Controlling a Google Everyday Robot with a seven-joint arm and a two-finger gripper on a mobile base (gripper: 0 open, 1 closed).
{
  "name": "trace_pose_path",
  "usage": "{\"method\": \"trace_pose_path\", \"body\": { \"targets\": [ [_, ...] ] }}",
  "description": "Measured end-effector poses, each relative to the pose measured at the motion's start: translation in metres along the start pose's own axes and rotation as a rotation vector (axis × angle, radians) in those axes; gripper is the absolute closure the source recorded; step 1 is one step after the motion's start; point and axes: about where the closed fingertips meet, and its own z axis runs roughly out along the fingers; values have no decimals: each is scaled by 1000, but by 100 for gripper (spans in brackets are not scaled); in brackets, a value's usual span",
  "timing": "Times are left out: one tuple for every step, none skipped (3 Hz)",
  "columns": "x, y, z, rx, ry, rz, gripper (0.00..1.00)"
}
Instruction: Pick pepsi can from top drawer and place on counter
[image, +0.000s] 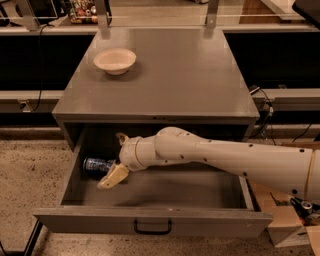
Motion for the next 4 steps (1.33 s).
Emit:
{"method": "trace_pose_path", "body": {
  "targets": [
    [6,-5,9,-17,13,52,0],
    [9,-5,18,-27,51,67,0],
    [10,-2,25,-21,104,44,0],
    [15,-1,29,-19,144,41,0]
  ]
}}
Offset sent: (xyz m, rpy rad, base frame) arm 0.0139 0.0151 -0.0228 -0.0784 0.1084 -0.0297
